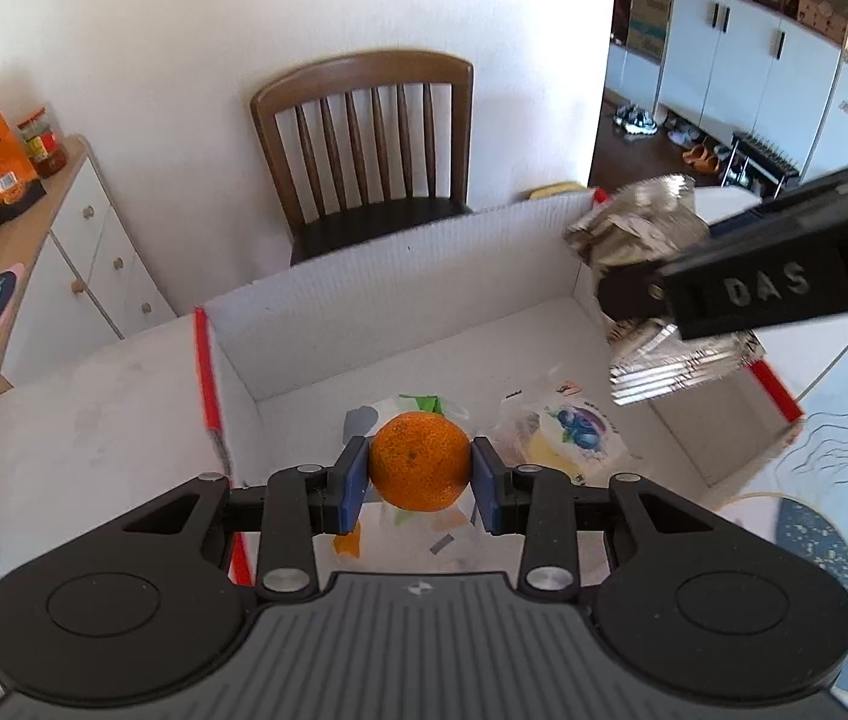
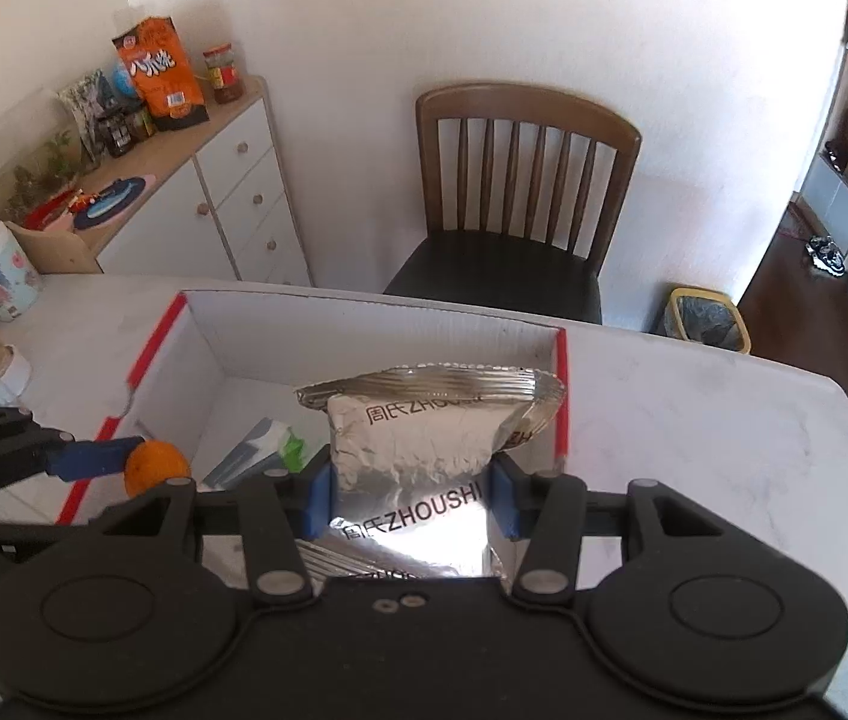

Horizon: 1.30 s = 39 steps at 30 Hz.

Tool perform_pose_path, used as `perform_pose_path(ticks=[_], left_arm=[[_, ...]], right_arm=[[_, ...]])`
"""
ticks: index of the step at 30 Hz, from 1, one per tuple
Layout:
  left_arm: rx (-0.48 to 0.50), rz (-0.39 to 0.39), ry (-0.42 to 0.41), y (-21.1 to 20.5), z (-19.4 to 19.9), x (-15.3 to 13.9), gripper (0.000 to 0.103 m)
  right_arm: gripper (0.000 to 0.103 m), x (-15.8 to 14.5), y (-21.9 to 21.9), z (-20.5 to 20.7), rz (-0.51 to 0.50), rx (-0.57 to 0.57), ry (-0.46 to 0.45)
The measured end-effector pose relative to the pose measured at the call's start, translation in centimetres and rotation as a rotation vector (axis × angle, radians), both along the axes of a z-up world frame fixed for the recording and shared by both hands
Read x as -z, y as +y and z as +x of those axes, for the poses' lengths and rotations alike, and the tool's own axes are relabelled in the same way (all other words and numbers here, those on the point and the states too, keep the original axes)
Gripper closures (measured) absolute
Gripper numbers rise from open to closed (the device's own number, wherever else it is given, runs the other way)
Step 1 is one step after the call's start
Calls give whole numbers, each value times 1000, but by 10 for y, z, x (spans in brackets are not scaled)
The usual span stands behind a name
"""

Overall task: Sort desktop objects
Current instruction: 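Carry the orange and the foil bag over the red box with both grippers, then open right gripper to drop the foil bag while left gripper releases the orange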

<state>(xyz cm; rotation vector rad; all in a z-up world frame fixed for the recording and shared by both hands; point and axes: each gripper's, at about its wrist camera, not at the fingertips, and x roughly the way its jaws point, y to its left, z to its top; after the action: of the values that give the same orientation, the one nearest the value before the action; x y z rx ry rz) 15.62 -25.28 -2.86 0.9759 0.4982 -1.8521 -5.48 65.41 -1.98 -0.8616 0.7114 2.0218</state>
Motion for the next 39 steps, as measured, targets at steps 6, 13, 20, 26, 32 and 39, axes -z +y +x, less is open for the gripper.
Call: perform_pose_path(ticks=[6, 13, 20, 26, 32, 39], left_arm=[[26, 36, -17, -12, -14, 22, 68], [51, 67, -36, -21, -23, 40, 68], [75, 76, -81, -24, -29, 56, 68], [83, 89, -84, -27, -30, 58, 68], [88, 90, -87, -27, -31, 59, 68], [93, 86, -87, -26, -31, 57, 67]], right_arm=[[53, 25, 24, -17, -29, 15, -23], [53, 55, 35, -38, -66, -10, -88], [53, 70, 41, -50, -85, -10, -114], [53, 79, 47, -53, -111, -12, -120], [53, 90, 43, -58, -124, -27, -128], [51, 91, 43, -60, -127, -15, -131]])
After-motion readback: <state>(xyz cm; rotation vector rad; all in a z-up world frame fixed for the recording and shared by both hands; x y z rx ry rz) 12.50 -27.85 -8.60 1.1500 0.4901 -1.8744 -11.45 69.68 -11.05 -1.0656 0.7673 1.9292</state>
